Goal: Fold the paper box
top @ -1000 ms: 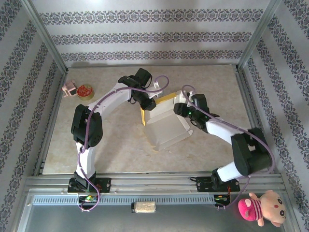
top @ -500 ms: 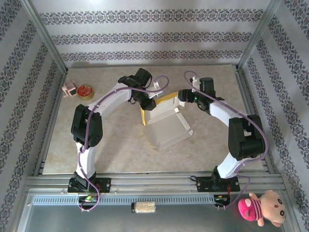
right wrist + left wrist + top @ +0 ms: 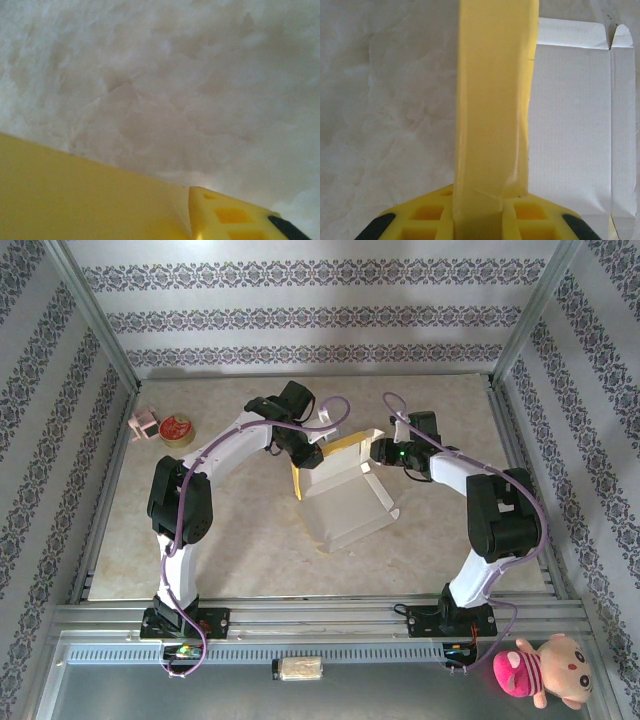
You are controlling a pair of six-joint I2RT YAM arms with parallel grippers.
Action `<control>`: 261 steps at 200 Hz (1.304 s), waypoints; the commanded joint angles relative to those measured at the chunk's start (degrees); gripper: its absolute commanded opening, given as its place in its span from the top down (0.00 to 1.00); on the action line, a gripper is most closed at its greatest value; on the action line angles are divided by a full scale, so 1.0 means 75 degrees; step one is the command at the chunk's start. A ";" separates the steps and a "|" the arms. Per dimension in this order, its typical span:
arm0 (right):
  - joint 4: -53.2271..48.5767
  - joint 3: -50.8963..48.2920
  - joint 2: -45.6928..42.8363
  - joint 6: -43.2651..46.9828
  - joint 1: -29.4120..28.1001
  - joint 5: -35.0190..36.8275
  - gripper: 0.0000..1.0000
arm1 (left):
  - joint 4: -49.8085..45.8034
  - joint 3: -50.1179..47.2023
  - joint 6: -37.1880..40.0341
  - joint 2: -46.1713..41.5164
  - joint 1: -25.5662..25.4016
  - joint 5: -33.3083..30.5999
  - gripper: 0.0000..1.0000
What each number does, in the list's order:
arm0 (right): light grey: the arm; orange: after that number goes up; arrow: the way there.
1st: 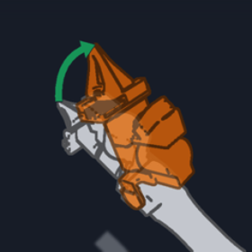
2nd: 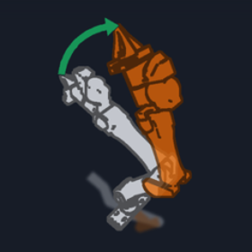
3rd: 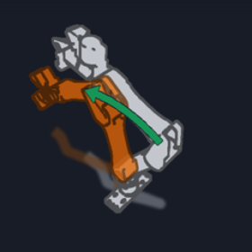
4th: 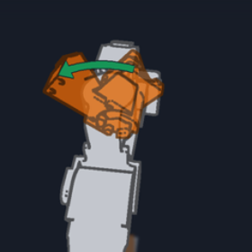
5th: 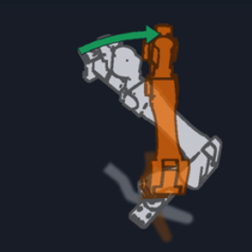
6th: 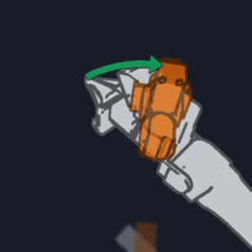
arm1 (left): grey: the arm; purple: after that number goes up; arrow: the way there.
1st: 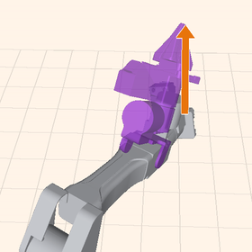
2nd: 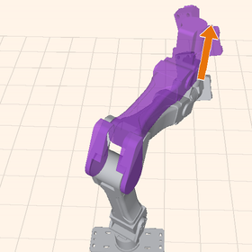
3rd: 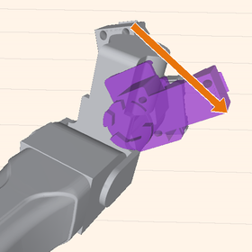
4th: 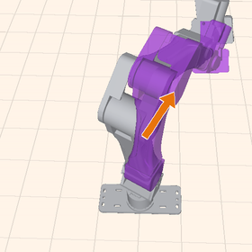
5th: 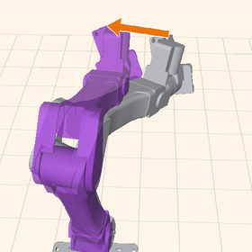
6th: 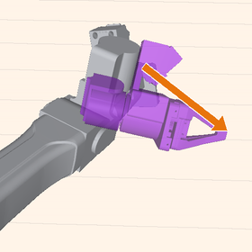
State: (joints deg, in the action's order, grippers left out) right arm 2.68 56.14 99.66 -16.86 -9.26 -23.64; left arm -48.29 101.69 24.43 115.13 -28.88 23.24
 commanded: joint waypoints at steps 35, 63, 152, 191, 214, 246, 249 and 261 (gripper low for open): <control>0.0030 -0.0251 -0.0706 -0.1134 -0.0515 0.0331 0.75 | -0.0117 0.0324 -0.0104 0.0344 -0.0126 -0.0481 0.83; -0.0174 -0.0389 -0.0746 -0.1037 -0.0707 0.0597 0.78 | -0.0126 0.0352 -0.0125 0.0358 -0.0135 -0.0469 0.83; 0.0437 -0.1159 -0.0266 -0.1137 -0.1765 0.2198 0.77 | 0.0115 0.0224 -0.0226 0.0279 -0.0218 -0.0312 0.82; 0.0857 -0.1145 0.0010 -0.1314 -0.1889 0.1745 0.72 | 0.0432 -0.0364 -0.0100 0.0048 -0.0321 -0.0095 0.81; 0.1086 -0.1170 -0.0046 -0.1157 -0.1878 0.1366 0.63 | 0.0446 -0.0423 -0.0032 0.0134 -0.0330 -0.0220 0.81; 0.1046 -0.1260 -0.0450 -0.0659 -0.1788 0.0927 0.53 | 0.0398 -0.0387 0.0127 0.0212 -0.0344 -0.0364 0.81; 0.1033 -0.1268 -0.0506 -0.0642 -0.1754 0.0870 0.53 | 0.0399 -0.0387 0.0140 0.0212 -0.0344 -0.0380 0.81; 0.1008 -0.1369 -0.0743 -0.0671 -0.1608 0.0622 0.50 | 0.0417 -0.0387 0.0199 0.0212 -0.0356 -0.0456 0.81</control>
State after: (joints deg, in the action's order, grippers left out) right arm 10.57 47.83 97.80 -23.88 -22.59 -13.54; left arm -44.49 99.85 23.86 116.25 -29.74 20.56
